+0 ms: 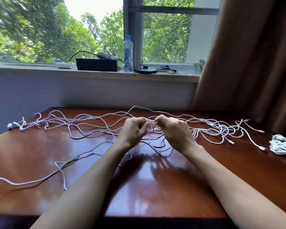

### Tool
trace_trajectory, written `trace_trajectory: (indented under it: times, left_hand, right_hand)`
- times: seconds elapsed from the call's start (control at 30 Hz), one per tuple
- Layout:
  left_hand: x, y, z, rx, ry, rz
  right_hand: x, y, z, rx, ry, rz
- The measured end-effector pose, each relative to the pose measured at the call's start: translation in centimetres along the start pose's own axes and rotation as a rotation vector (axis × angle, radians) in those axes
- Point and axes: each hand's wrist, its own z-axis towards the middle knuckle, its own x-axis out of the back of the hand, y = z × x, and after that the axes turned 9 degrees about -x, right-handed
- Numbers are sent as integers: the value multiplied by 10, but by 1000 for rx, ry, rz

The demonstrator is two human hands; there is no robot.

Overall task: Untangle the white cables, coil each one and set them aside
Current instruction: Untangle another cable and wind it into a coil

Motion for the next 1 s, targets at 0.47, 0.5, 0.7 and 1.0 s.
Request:
trace_trajectory:
  times: [0.47,0.5,0.7,1.0]
  left_hand:
    - [-4,32,-5,27,-151,-424]
    - [-4,32,-5,24,-162,-436]
    - [-4,36,-3,69,-207,-535]
    - [3,40,-3,191,-259,-690]
  right_hand:
    - [4,10,6,-461,-106,344]
    - [4,12,6,-480,-102,381]
    - [-1,16,5,-641,-209,647]
    - [3,10,4,-767,-275,886]
